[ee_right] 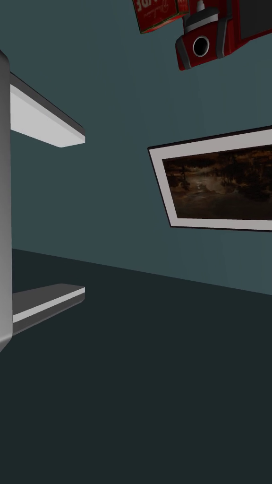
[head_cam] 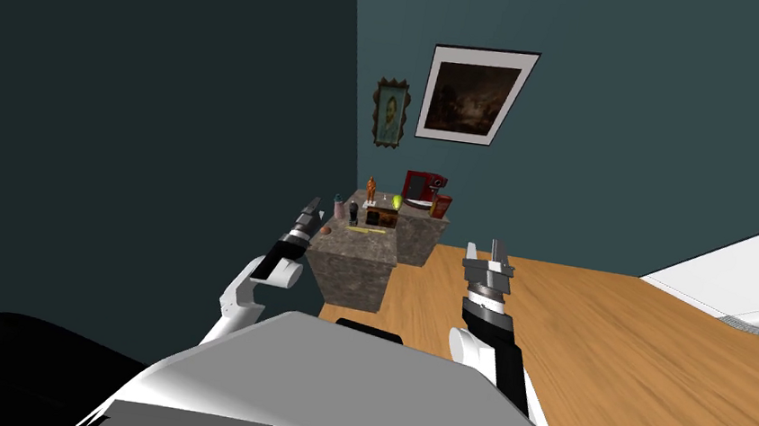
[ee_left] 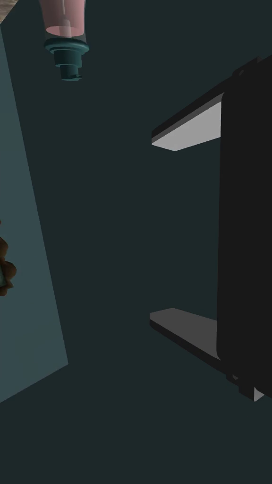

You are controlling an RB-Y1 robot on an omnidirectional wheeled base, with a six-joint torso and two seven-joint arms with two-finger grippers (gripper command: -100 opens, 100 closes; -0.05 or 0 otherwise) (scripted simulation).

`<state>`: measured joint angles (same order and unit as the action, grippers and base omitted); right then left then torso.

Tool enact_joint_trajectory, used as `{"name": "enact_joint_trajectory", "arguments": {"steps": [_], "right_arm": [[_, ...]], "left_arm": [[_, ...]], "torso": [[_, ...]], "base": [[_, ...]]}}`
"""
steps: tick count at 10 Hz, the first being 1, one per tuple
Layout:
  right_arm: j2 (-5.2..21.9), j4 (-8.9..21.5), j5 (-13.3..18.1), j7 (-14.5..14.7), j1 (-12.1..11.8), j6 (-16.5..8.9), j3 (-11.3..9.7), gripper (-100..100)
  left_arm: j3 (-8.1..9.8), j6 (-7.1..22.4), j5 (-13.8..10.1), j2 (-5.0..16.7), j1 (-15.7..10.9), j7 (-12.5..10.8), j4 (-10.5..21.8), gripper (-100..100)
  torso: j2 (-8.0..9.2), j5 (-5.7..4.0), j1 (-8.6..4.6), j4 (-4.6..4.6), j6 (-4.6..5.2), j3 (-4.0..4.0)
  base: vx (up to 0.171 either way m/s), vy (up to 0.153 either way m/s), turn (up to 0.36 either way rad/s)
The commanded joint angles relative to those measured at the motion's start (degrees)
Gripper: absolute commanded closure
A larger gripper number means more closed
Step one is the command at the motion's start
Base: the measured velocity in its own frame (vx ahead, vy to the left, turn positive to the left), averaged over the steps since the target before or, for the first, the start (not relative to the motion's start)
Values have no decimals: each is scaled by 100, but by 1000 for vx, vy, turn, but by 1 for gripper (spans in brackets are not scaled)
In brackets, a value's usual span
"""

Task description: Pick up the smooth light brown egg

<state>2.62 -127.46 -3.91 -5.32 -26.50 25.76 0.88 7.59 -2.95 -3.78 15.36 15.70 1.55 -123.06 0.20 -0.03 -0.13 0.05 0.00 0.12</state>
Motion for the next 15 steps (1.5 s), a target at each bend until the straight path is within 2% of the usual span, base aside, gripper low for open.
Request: {"name": "enact_joint_trajectory", "arguments": {"steps": [1,4,5,6,7,8,9,10,12,13,14,15], "right_arm": [[0,0,0,0,0,0,0,0],[0,0,0,0,-1,0,0,0],[0,0,0,0,0,0,0,0],[0,0,0,0,-1,0,0,0],[0,0,0,0,0,0,0,0],[0,0,0,0,-1,0,0,0],[0,0,0,0,0,0,0,0],[0,0,0,0,-1,0,1,0],[0,0,0,0,-1,0,1,0],[1,0,0,0,-1,0,1,0],[0,0,0,0,-1,0,0,0],[0,0,0,0,-1,0,1,0]], "left_arm": [[46,237,3,65,-58,-33,62,-100],[203,752,38,287,-301,-130,368,-100],[203,859,38,287,-301,-130,368,-100],[289,1125,52,398,-417,-180,526,-100],[289,1185,52,398,-417,-180,526,-100],[381,1382,64,509,-527,-232,685,-100],[381,1506,64,509,-527,-232,685,-100],[477,1678,72,619,-631,-284,845,-100],[477,1863,72,619,-631,-284,845,-100],[577,2110,78,728,-728,-337,1006,-100],[577,2211,78,728,-728,-337,1006,-100],[680,2481,81,835,-819,-391,1167,-100]], "torso": [[0,0,0,0,0,0],[-9,0,1,-1,-1,-5],[-9,0,-1,-2,0,-5],[-8,0,1,-1,-2,-4],[-6,1,3,-1,0,-4],[-8,1,7,-1,-2,-4],[-9,1,4,-2,-1,-5],[-12,1,6,-2,-2,-6],[-14,1,7,-3,-2,-8],[-17,2,12,-3,-3,-9],[-18,2,8,-3,0,-10],[-17,2,9,-3,-3,-9]], "base": [[-43,-35,-37],[-31,-45,-63],[-32,-39,-36],[-39,-37,-79],[-30,-25,-42],[-27,-36,-93],[-21,-28,-41],[-19,-35,-95],[-9,-18,-21],[-8,-27,-107],[-11,-23,-58],[-11,-25,-109]]}}
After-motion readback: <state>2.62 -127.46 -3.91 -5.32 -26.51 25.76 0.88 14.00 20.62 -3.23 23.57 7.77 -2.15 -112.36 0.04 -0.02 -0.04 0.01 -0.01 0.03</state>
